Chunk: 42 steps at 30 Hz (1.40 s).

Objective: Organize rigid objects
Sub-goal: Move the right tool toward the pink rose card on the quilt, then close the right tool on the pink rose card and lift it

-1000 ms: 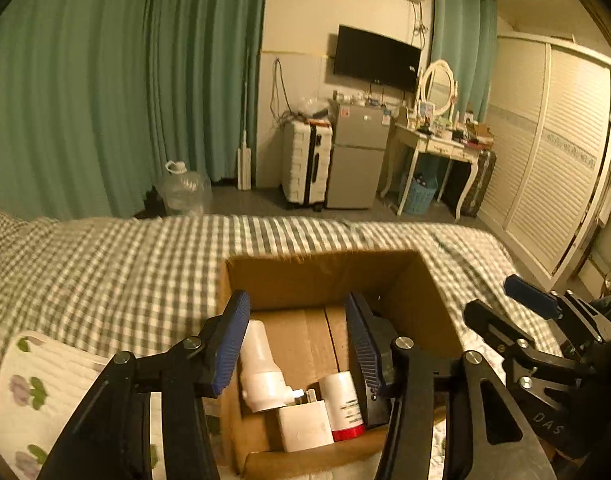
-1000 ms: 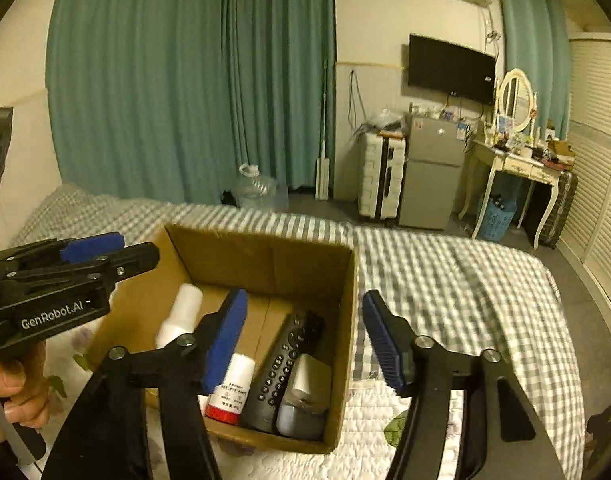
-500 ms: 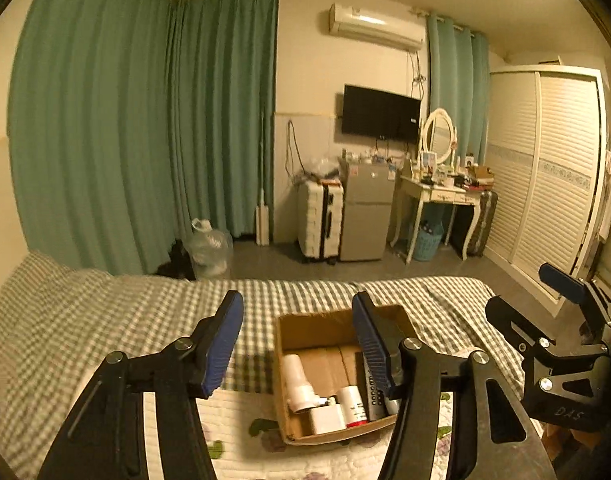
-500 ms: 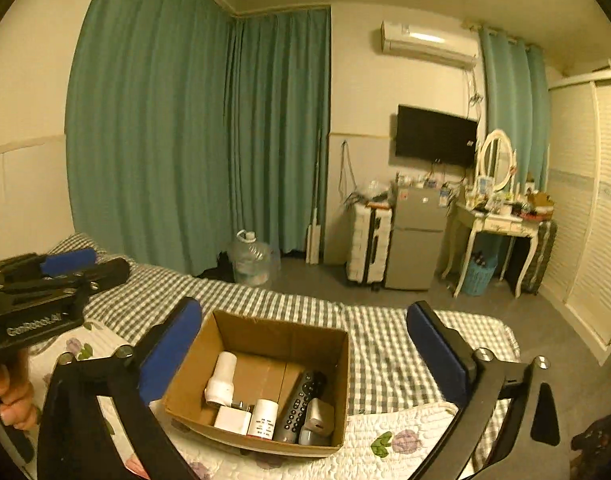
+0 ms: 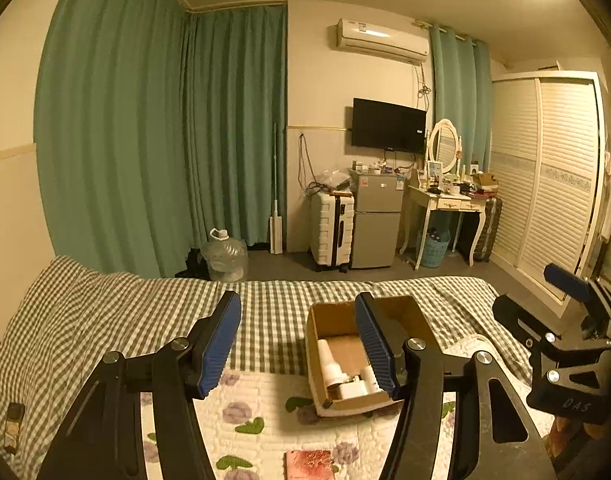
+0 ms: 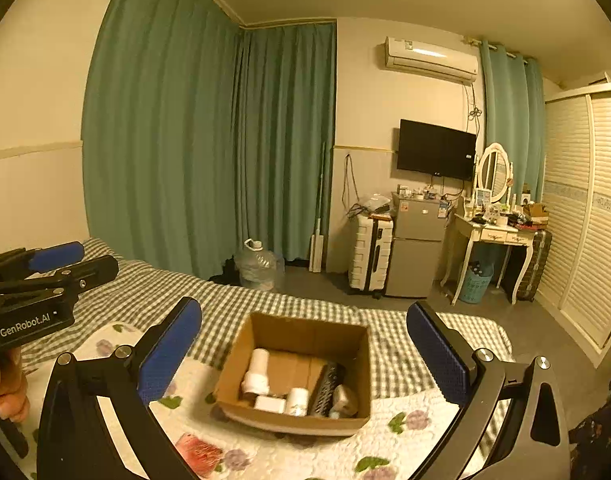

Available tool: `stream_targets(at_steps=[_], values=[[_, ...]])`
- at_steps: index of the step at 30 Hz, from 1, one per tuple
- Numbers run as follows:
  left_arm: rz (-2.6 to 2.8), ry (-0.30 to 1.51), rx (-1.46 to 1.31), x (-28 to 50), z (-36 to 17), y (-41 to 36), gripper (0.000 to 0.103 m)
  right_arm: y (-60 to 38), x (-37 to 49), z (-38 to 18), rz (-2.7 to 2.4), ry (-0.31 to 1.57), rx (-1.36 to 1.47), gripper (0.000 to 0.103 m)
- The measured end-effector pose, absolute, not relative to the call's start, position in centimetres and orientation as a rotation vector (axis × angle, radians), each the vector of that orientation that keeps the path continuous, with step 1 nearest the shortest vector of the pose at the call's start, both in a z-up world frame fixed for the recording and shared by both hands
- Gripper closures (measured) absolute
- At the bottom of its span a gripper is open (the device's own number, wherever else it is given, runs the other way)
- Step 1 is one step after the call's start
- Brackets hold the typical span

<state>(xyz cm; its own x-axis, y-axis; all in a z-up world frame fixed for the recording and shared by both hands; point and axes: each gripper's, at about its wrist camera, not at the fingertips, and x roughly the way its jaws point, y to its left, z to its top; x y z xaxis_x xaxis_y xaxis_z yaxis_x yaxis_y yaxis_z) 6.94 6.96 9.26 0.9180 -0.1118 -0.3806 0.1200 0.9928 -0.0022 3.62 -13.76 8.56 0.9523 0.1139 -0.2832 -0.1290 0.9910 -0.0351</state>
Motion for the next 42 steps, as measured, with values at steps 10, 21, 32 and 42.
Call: stream_targets(at_steps=[10, 21, 32, 42], values=[[-0.111, 0.461, 0.030, 7.4, 5.3, 9.3, 0.041, -11.2, 3.3, 4.4, 0.131, 0.340, -0.019, 0.000], [-0.060, 0.571, 0.101, 9.7, -1.9, 11.6, 0.043, -8.0, 5.3, -2.4, 0.133, 0.483, 0.005, 0.000], [-0.060, 0.715, 0.091, 11.1, -7.9, 13.6, 0.047, -3.8, 8.7, -11.7, 0.182, 0.734, -0.003, 0.000], [-0.078, 0.910, 0.052, 12.4, -14.0, 15.6, 0.055, -1.6, 11.2, -18.0, 0.233, 0.897, 0.006, 0.000]])
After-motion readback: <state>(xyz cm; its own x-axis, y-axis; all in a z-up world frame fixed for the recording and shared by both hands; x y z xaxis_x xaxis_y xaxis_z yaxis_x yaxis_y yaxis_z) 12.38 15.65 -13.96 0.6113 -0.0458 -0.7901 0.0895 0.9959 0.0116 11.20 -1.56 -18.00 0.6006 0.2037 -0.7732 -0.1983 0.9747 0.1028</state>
